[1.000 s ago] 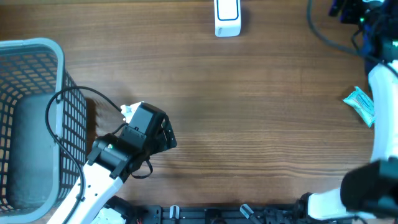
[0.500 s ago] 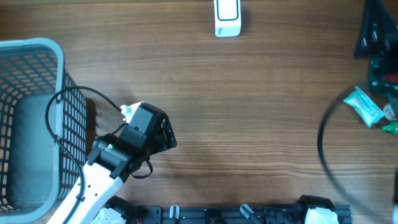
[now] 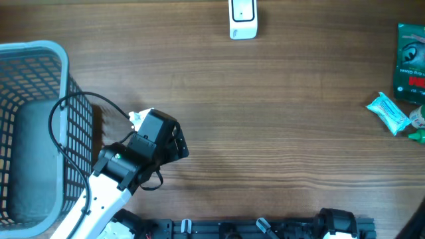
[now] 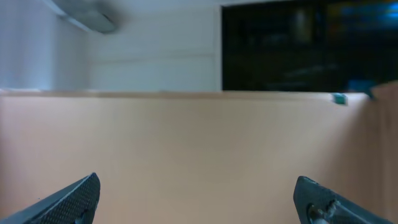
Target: Scan the item barcode
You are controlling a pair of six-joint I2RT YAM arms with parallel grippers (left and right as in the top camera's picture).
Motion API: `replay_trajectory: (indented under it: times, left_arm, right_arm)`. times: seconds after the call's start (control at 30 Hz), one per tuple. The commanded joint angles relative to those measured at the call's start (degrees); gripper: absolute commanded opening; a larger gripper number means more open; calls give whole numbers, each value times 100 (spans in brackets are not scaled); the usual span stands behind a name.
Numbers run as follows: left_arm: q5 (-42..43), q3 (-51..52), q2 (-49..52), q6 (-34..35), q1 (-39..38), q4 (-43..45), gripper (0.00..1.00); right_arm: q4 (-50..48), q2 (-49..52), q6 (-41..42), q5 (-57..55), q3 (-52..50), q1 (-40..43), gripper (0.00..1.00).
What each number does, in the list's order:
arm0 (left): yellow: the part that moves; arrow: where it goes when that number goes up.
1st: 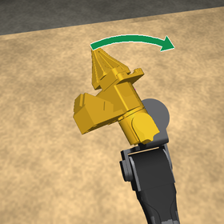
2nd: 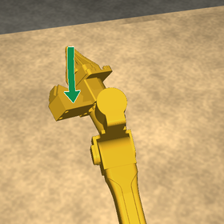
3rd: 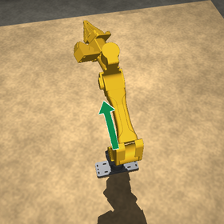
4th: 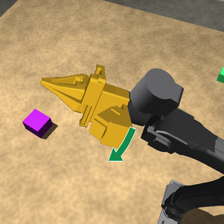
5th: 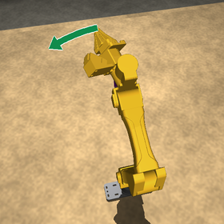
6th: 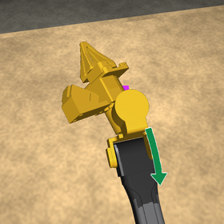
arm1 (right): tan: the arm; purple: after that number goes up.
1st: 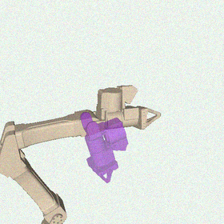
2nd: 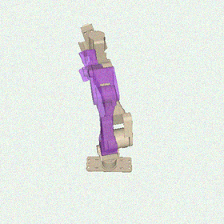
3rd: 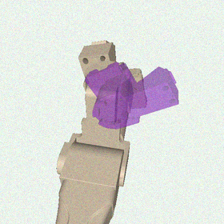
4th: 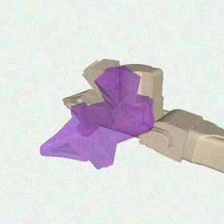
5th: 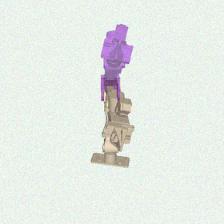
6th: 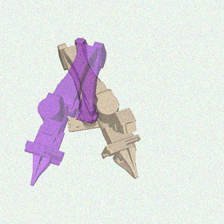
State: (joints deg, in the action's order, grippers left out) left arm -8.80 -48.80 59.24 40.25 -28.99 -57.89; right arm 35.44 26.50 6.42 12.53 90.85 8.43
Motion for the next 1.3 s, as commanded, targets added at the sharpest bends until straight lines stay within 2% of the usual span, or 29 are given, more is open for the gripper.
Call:
replay_trajectory:
  times: [0.0,0.2,0.33,0.5,0.6,0.73,0.77,0.83,0.93,1.0,1.13,1.27]
  left_arm:
    - [-114,4,-37,96,-31,0,100]
    - [-114,4,-37,94,-31,0,100]
    - [-114,4,-37,94,-31,0,100]
    - [-114,4,-37,94,-31,0,100]
    - [-114,4,-37,96,-31,0,100]
    - [-114,4,-37,96,-31,0,100]
    - [-114,4,-37,96,-31,0,100]
    - [-114,4,-37,96,-31,0,100]
    - [-114,4,-37,96,-31,0,100]
    - [-114,4,-37,94,-31,0,100]
    - [-114,4,-37,96,-31,0,100]
    - [-114,4,-37,96,-31,0,100]
  right_arm:
    - [595,17,-844,-671,-22,-22,100]
    - [1808,17,-1832,-682,-22,-22,100]
    - [1862,15,-1858,-680,-22,-22,100]
    - [1685,-120,-1886,-24,-166,-22,100]
    - [737,-629,-1886,695,-1054,-22,100]
    - [-1412,-1814,-1818,1456,-3587,-22,100]
    - [-2197,-2100,-1792,1718,-4391,-22,100]
    - [-3856,-2640,-1327,1969,-6028,-22,100]
    - [-5595,-2605,-474,1906,-7567,-57,100]
    - [-6017,-2632,-492,1860,-8255,-87,100]
    - [-6092,-2629,-426,1530,-9060,-90,100]
    - [-5893,-2629,1298,-308,-9060,-92,100]
